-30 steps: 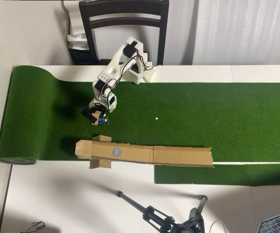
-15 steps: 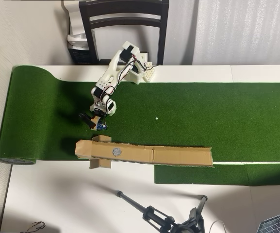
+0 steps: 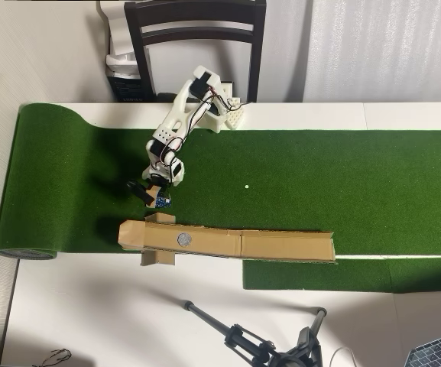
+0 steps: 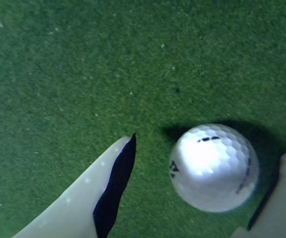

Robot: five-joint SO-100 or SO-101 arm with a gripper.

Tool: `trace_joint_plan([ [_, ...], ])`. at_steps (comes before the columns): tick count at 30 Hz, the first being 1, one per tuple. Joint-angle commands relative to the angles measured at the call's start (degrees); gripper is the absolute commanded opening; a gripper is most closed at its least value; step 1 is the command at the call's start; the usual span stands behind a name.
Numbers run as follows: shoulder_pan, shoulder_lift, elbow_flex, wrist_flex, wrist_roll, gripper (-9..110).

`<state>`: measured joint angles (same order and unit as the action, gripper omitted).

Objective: Pick up the golf ball and place it on the gray mark at the back.

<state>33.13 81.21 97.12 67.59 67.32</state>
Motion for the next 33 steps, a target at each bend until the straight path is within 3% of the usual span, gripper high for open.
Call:
trace_joint_plan([
  [1,1.4,0.4,-2.5,0.0,0.3,45],
  [33,4.3,0.4,4.2,-0.9,0.4,45],
])
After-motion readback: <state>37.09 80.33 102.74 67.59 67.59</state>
